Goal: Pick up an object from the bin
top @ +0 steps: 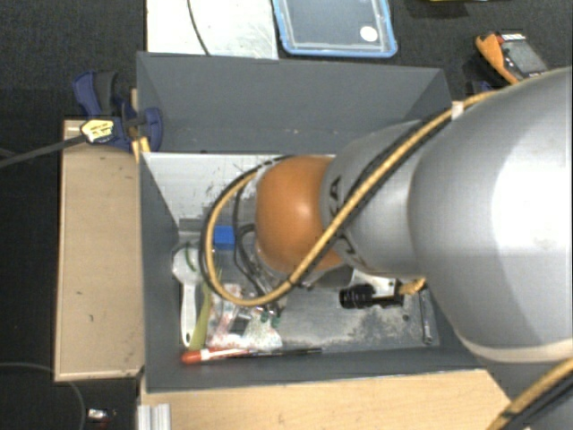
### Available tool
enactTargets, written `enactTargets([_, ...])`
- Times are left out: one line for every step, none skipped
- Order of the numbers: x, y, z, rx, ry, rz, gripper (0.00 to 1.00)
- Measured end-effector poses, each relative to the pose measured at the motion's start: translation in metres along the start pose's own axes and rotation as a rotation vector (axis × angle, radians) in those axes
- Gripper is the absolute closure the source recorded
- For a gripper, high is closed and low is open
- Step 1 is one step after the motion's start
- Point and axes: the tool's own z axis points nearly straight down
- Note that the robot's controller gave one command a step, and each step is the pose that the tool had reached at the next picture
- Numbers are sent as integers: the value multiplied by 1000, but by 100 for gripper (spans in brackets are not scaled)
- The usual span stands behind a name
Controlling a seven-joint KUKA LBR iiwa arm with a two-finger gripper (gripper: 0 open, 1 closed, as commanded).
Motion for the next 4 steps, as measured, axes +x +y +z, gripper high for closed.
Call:
enactTargets([7, -7, 43, -7, -7, 71, 0])
enactTargets([5, -1, 42, -7, -5, 171, 100])
enactTargets([5, -1, 42, -7, -5, 172, 100])
enactTargets([7, -3, 23, -1, 1, 171, 100])
